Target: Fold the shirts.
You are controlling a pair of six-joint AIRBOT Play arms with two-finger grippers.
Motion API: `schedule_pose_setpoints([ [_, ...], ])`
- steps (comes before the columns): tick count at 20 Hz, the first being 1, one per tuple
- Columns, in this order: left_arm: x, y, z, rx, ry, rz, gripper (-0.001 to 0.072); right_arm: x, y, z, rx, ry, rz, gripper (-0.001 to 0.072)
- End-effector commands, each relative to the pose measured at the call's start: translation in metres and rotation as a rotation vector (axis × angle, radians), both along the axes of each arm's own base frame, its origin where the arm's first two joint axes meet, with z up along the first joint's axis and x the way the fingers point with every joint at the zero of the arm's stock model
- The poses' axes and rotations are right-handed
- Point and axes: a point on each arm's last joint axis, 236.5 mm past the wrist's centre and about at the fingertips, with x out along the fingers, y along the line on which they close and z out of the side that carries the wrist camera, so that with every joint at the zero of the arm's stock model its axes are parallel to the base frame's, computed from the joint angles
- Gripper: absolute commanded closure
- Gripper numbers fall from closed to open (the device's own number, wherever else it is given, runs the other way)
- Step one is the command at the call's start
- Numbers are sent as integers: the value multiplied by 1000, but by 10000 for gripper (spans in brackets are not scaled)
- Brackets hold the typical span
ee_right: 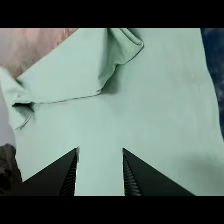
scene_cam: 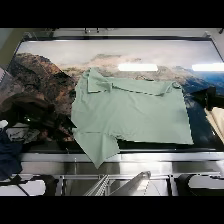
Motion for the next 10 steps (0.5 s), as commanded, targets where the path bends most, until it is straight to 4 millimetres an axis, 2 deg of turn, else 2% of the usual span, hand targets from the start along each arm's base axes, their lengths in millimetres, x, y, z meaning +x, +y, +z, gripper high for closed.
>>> schedule_pose_setpoints([
  [1,-25,-15,-28,65,4,30,18,-4,5,4,19,-2,19,388],
  [4,-1,-56,-17,-45,-81,68,26,-4,5,14,2,-22,18,389],
  [6,3,-74,-19,-46,-100,-11,26,-5,5,23,-14,-39,17,388],
  [8,7,-90,-22,-42,-126,-84,87,-7,5,31,-35,-44,16,389],
  [9,8,-95,-22,-42,-142,-118,87,-11,3,32,-48,-29,14,389],
  [10,9,-98,-21,-45,-153,-134,218,-18,1,28,-64,6,11,389],
])
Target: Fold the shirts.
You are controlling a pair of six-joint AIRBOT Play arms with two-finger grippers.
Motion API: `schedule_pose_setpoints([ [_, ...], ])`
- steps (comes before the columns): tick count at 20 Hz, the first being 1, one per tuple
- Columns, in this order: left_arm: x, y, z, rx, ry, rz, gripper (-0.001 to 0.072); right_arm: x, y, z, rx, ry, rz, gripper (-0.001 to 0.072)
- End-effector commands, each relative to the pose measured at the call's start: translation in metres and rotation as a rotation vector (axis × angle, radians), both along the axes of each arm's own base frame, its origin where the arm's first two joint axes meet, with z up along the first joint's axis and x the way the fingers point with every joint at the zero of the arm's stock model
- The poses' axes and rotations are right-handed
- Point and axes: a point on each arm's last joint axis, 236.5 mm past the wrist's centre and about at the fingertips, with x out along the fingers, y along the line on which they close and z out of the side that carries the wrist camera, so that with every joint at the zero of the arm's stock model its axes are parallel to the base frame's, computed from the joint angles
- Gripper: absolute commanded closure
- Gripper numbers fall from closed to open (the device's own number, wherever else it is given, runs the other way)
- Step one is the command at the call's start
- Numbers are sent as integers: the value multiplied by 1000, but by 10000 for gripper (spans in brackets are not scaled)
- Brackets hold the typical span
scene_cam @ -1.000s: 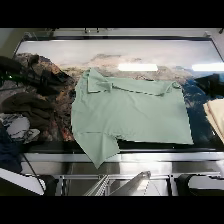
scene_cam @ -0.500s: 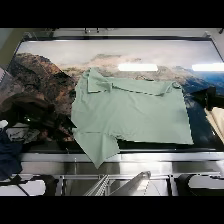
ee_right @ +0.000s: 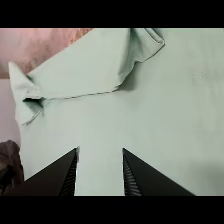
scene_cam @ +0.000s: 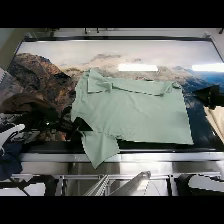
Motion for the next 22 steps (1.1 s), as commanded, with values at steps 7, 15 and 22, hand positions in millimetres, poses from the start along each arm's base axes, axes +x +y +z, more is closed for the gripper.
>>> schedule_pose_setpoints([
  [7,-14,7,6,-20,-90,-5,680,-149,-49,-76,-124,530,-41,107],
  [15,-2,20,32,-18,-208,31,680,-173,-34,-126,-150,593,104,132],
  [22,-1,20,33,-19,-227,22,680,-178,40,-143,-56,588,269,137],
])
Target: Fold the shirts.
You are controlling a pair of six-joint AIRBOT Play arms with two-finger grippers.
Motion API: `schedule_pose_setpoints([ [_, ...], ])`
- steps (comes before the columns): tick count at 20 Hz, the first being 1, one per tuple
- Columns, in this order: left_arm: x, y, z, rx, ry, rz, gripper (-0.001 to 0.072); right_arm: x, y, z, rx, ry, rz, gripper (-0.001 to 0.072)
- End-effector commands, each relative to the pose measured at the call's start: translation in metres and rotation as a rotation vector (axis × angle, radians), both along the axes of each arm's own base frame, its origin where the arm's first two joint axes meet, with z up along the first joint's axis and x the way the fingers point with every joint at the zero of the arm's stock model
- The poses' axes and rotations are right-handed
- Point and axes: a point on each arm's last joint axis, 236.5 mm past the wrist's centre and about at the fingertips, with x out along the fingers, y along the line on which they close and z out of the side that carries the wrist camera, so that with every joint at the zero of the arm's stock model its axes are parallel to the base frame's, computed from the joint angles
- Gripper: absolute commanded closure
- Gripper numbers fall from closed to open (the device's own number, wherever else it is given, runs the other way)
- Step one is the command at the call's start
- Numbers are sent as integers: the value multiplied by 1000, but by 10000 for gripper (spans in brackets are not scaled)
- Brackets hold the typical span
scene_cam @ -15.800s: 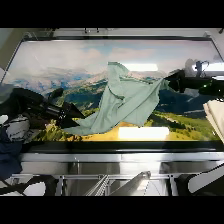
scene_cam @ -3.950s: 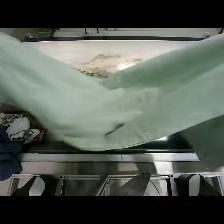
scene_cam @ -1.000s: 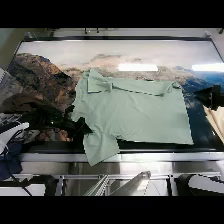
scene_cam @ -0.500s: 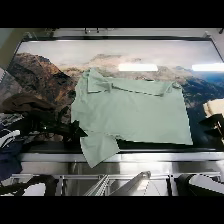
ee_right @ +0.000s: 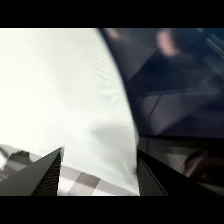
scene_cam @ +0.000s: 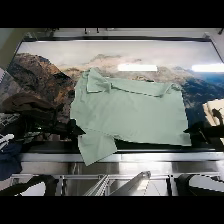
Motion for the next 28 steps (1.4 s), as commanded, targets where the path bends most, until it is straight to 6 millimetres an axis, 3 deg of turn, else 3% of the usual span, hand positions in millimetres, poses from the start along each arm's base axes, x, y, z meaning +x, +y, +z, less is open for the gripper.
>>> schedule_pose_setpoints([
  [1,1,0,1,-1,-13,-6,680,6,25,-7,30,-43,44,138],
  [2,1,0,1,-1,-13,-6,680,14,35,0,71,-73,41,140],
  [3,1,0,1,-2,-13,-6,680,23,47,12,133,-118,38,233],
  [4,1,0,1,-3,-15,-7,680,29,58,27,205,-162,40,416],
  [5,0,-1,2,-7,-16,-11,680,35,69,43,280,-196,33,486],
  [6,0,-1,4,-12,-17,-17,679,38,77,59,351,-215,23,647],
  [7,-1,-4,11,-34,-24,-41,679,39,83,75,402,-238,21,691],
  [8,-1,-9,30,-98,-42,-87,679,45,87,94,448,-286,9,692],
  [10,17,-18,102,-325,-179,-132,681,72,92,157,514,-536,-30,692],
  [11,30,-18,153,-440,-322,-137,681,83,93,199,545,-705,-46,693],
  [12,35,-14,204,-523,-478,-164,681,88,94,249,577,-903,-54,692],
  [13,26,-10,259,-591,-643,-229,681,83,95,310,607,-1140,-60,692],
  [15,4,-4,330,-482,-941,-343,681,52,97,415,549,-1566,-69,692],
  [16,-10,-3,367,-397,-1111,-381,680,37,101,455,444,-1725,-81,693],
  [18,-30,-2,436,-178,-1417,-372,680,16,109,510,165,-1916,-148,693],
  [20,-46,4,485,64,-1622,-338,680,-4,111,552,-101,-2045,-253,694],
  [22,-42,19,507,229,-1670,-271,680,-18,102,582,-341,-2113,-359,694],
  [24,-23,38,519,274,-1674,-198,680,-13,94,586,-541,-2090,-345,694],
  [26,3,53,520,194,-1620,-172,680,10,78,566,-532,-1981,-335,694],
  [28,26,50,497,59,-1507,-244,681,41,68,526,-392,-1810,-287,694],
])
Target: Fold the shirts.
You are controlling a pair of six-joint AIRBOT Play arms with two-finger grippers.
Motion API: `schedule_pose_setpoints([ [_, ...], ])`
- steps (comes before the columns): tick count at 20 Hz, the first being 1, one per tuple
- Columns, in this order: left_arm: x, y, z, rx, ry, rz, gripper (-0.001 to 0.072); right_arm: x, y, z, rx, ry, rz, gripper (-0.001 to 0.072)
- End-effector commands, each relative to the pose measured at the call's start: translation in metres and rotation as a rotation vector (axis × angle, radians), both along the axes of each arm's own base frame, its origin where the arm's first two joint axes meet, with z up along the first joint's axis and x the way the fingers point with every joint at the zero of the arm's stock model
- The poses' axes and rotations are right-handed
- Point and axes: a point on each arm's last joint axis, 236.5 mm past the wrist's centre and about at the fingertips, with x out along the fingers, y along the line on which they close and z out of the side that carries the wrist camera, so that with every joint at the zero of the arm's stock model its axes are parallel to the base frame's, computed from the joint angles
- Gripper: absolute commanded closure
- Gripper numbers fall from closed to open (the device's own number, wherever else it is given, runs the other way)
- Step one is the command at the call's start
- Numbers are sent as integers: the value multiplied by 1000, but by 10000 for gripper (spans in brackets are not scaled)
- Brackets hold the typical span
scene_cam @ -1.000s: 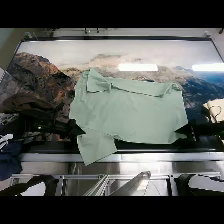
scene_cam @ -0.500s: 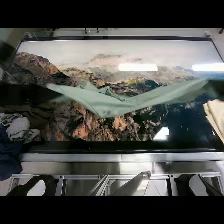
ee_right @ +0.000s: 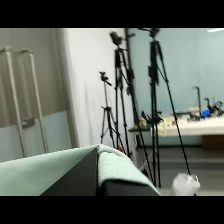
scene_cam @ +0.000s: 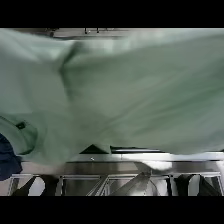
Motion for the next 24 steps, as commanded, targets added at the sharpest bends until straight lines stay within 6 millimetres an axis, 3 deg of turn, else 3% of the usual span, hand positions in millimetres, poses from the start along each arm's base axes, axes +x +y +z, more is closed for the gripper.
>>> schedule_pose_setpoints([
  [1,44,4,-34,-14,184,-75,681,39,-20,-50,68,225,78,694],
  [4,102,-3,-121,113,423,-89,681,84,-26,-118,211,401,229,694],
  [6,143,-8,-173,149,533,-86,681,120,-25,-173,275,506,263,694],
  [10,215,-8,-276,104,723,-72,680,196,-16,-300,328,748,218,694],
  [13,253,4,-347,51,838,-14,680,236,-32,-381,374,884,139,695],
  [16,279,11,-388,36,886,0,681,264,-52,-422,408,941,119,695],
  [20,310,11,-407,30,901,28,681,295,-65,-432,409,937,120,697],
  [22,308,16,-425,9,985,50,681,298,-69,-436,430,944,122,697],
  [24,286,17,-449,15,1088,29,682,288,-68,-448,425,994,160,697],
])
